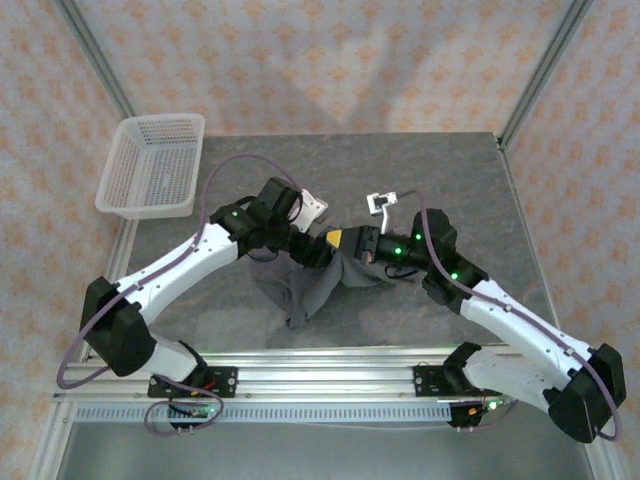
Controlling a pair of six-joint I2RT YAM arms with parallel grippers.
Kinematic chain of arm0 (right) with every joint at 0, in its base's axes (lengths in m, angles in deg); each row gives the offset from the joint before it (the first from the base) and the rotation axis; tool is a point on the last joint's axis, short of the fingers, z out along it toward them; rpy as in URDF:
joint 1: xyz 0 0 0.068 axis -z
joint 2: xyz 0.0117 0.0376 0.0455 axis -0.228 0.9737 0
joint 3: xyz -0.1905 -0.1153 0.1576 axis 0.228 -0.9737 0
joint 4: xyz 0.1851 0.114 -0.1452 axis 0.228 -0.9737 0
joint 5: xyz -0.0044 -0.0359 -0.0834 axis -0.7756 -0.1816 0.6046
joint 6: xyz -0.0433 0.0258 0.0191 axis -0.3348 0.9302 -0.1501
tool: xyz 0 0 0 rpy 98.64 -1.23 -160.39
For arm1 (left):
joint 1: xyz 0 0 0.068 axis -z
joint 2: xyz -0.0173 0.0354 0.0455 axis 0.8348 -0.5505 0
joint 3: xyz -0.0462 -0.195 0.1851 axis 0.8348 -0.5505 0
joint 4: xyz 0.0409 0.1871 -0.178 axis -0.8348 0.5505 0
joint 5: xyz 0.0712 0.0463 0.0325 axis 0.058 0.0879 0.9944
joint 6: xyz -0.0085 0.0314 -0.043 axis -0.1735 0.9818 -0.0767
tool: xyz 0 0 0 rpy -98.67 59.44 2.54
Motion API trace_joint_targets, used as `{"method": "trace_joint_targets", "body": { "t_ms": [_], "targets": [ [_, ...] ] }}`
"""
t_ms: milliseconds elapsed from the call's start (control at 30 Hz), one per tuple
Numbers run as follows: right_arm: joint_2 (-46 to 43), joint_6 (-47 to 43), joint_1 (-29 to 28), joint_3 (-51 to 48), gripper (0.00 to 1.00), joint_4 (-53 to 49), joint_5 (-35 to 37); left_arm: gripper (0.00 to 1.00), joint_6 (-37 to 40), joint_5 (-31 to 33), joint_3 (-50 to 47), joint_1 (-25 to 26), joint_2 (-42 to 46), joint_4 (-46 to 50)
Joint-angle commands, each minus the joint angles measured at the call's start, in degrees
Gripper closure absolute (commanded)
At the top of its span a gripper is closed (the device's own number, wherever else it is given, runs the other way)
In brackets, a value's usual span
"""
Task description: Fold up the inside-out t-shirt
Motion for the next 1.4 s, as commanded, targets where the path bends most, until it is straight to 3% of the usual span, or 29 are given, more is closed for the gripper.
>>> {"method": "trace_joint_targets", "body": {
  "t_ms": [0,67,167,200,333,500,567,667,767,867,933,967,1133,1367],
  "targets": [
    [-1.4,-3.9,0.7,2.6,1.00,-3.3,-2.4,0.36,-1.1,-0.6,2.3,0.0,2.3,-4.9],
    [-2.8,-6.3,1.8,1.9,1.00,-6.6,-2.1,0.57,-2.7,-3.0,2.4,-1.0,4.0,-5.4],
    [-5.5,-9.1,5.4,-0.5,1.00,-9.8,-1.0,0.98,-5.1,-9.5,2.9,-2.7,6.3,-4.4],
    [-6.0,-10.0,6.9,-1.2,1.00,-10.8,-0.5,1.00,-6.1,-11.7,3.1,-3.3,7.1,-3.9],
    [-4.6,-18.3,11.6,-3.3,1.00,-20.4,9.5,1.00,-13.7,-23.1,4.0,-4.4,9.4,-6.3],
    [5.0,-24.0,12.0,-2.4,0.99,-21.3,13.9,1.00,-26.4,-27.4,4.9,-4.2,10.3,-15.7],
    [6.8,-21.6,11.6,-0.3,0.73,-23.8,19.1,1.00,-31.4,-25.5,5.1,-4.3,10.6,-18.5],
    [1.1,-20.2,9.6,3.0,0.65,-30.8,26.4,1.00,-32.4,-23.5,5.9,-4.2,9.8,-17.4],
    [-11.3,-15.0,7.6,0.4,0.60,-33.0,31.9,1.00,-31.1,-22.9,5.6,-4.2,8.7,-15.0],
    [-20.6,-8.2,4.5,-2.1,0.58,-36.1,32.6,1.00,-31.5,-23.5,4.9,-4.2,7.6,-15.6],
    [-21.8,-5.0,2.4,-2.4,0.57,-36.9,32.1,1.00,-31.6,-24.0,5.3,-4.1,7.0,-15.5],
    [-21.3,-4.5,1.1,-2.0,0.51,-37.0,32.3,1.00,-31.6,-24.0,5.6,-4.1,6.8,-15.3],
    [-12.6,-11.8,-2.4,0.0,0.36,-32.0,27.4,1.00,-30.6,-23.8,7.1,-4.1,5.8,-13.5],
    [0.6,-25.4,-2.5,6.4,0.40,-31.3,25.2,1.00,-30.7,-23.8,7.2,-4.1,5.7,-13.1]
  ]
}}
